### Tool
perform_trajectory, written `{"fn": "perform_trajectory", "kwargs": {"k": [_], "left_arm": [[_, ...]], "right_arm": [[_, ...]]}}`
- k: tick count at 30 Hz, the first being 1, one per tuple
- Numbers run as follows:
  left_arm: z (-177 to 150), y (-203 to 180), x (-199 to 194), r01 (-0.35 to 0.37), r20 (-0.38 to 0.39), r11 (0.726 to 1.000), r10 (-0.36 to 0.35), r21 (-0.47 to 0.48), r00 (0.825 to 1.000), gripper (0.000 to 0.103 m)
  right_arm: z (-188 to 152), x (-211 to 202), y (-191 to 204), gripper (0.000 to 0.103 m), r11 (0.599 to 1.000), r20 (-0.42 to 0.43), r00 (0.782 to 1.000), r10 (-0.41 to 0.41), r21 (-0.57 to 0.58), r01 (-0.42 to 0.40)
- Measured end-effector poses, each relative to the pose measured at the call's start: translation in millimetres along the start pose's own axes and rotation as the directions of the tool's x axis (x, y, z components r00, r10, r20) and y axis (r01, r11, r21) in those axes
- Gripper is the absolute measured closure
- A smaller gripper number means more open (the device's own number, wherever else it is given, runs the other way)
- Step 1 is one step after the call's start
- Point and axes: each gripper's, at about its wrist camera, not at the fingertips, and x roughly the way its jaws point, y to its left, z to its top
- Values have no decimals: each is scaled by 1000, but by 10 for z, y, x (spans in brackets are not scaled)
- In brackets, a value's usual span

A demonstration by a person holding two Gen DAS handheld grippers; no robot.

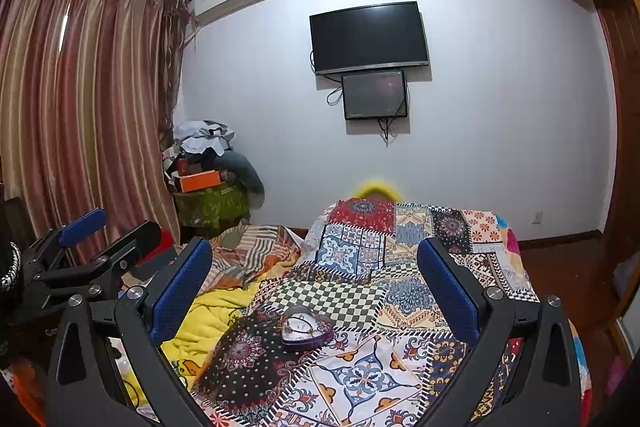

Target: Organize jewelry

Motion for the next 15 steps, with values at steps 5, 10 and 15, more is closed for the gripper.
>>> {"fn": "perform_trajectory", "kwargs": {"k": [5, 10, 15], "left_arm": [[-33, 22, 27, -1, -12, 1000, 1, -8, 1000, 1], [-50, 38, 54, -1, -21, 1000, 1, -16, 1000, 1], [-65, 51, 84, 3, -32, 1000, -3, -22, 999, 1]], "right_arm": [[17, -1, -11, 1, 1000, -7, 1000, -5, 3, 5], [-3, -6, -5, 1, 1000, -14, 1000, -6, 4, 6], [-5, -7, -8, 1, 1000, -15, 1000, -6, 6, 6]]}}
